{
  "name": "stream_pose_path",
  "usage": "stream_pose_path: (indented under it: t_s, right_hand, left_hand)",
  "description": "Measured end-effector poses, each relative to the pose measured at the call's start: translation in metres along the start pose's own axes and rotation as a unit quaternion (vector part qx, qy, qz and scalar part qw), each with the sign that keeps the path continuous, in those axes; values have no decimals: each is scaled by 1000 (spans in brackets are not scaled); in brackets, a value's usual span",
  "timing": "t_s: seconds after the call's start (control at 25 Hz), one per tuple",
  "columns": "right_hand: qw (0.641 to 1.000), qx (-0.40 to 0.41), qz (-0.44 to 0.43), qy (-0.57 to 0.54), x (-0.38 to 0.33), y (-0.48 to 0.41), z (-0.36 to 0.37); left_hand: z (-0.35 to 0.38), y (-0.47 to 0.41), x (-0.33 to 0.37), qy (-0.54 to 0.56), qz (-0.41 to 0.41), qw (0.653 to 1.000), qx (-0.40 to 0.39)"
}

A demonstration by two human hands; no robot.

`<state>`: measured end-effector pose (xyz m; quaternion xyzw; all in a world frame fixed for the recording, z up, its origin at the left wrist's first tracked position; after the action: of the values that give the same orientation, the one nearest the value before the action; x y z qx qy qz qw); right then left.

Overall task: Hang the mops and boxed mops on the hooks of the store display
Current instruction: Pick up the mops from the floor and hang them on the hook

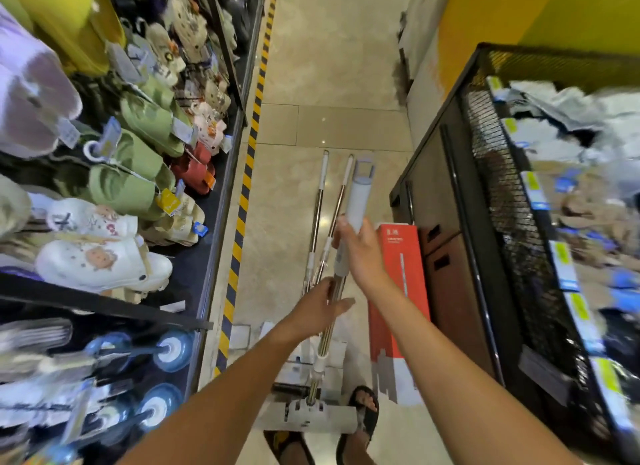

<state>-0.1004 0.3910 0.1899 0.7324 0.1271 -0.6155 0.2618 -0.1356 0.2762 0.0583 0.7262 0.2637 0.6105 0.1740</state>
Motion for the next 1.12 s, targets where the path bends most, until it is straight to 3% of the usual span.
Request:
stream_pose_path:
  t_s: [0.16,0.6,0.8,1.12]
  right_hand:
    - [998,-30,-26,38,-10,61,21]
    - [989,-111,-70,63,-26,183,60]
    - [982,-163,-84,38,-31,213,70]
    - [945,-307,-108,10,-41,277,72]
  left_hand:
    - [-1,52,-7,-67,15,996,48]
    - [9,171,-22,-98,41,992,74]
    - [17,197,-42,-38,18,993,114]
    - [47,275,-30,5,-1,968,251]
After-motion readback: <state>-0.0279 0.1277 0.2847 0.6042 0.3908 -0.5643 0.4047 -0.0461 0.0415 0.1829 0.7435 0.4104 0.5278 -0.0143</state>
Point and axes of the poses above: each hand's wrist, its own y-axis away from the middle knuckle, its own z-axis out of the palm, x = y × z, the point moved 9 cm from there along -y, towards the middle knuckle, and after that the axes turned 1 degree about y, right-handed, at the moved point
